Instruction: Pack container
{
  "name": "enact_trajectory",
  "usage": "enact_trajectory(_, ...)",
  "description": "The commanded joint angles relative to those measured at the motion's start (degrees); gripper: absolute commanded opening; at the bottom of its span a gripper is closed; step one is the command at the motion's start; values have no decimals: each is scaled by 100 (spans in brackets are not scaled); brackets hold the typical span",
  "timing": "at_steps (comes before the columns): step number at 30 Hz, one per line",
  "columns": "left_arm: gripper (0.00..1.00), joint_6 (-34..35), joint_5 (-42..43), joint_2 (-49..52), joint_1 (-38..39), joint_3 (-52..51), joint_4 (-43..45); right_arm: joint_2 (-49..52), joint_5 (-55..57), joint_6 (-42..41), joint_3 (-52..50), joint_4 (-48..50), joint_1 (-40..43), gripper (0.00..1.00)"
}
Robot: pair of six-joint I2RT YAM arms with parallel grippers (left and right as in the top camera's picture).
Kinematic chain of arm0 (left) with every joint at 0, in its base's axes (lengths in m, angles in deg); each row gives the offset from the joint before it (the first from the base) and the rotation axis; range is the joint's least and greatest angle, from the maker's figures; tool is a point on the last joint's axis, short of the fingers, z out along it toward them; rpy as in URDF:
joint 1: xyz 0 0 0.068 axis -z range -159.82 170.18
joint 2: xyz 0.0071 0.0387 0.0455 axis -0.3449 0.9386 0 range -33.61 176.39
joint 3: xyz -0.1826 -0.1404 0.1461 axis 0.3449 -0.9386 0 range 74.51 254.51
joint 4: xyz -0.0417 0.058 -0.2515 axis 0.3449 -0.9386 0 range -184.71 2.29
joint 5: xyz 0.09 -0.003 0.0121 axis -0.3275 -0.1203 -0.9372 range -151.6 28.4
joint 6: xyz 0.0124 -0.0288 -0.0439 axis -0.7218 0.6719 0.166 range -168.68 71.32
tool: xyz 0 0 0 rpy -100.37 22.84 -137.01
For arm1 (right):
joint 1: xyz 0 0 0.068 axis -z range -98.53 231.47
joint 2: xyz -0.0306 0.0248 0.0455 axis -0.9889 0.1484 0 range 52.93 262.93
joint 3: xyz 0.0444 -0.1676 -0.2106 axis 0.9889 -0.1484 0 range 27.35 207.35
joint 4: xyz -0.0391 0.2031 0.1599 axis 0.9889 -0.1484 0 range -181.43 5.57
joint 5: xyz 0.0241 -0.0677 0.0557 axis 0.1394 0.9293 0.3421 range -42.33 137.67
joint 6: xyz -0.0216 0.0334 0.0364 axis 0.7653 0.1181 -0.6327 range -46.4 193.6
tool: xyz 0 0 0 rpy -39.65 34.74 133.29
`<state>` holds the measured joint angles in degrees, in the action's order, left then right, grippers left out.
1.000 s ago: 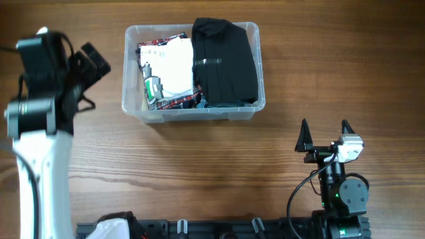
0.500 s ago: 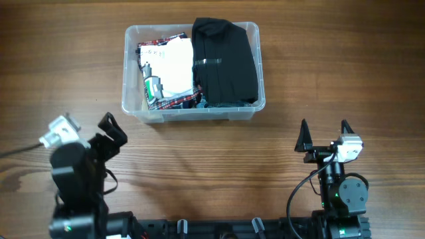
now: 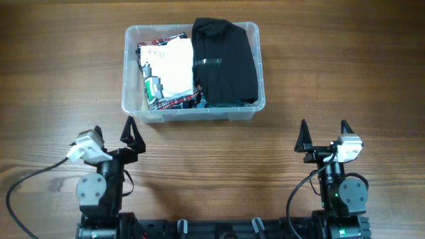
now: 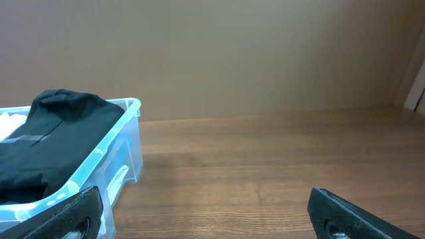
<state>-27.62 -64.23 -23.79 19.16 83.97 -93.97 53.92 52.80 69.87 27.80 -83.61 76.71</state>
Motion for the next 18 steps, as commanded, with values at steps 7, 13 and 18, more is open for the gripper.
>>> enact_trajectory(7,100,-660,116,-422,39,-400,164,-39,-68,59,-15,13,28,100)
enact_trajectory(13,100,-741,221,-688,39,-595,155,-39,-68,59,-15,13,28,100)
enact_trajectory(18,100,-741,221,-804,39,-774,157,-39,-68,57,-15,13,28,100)
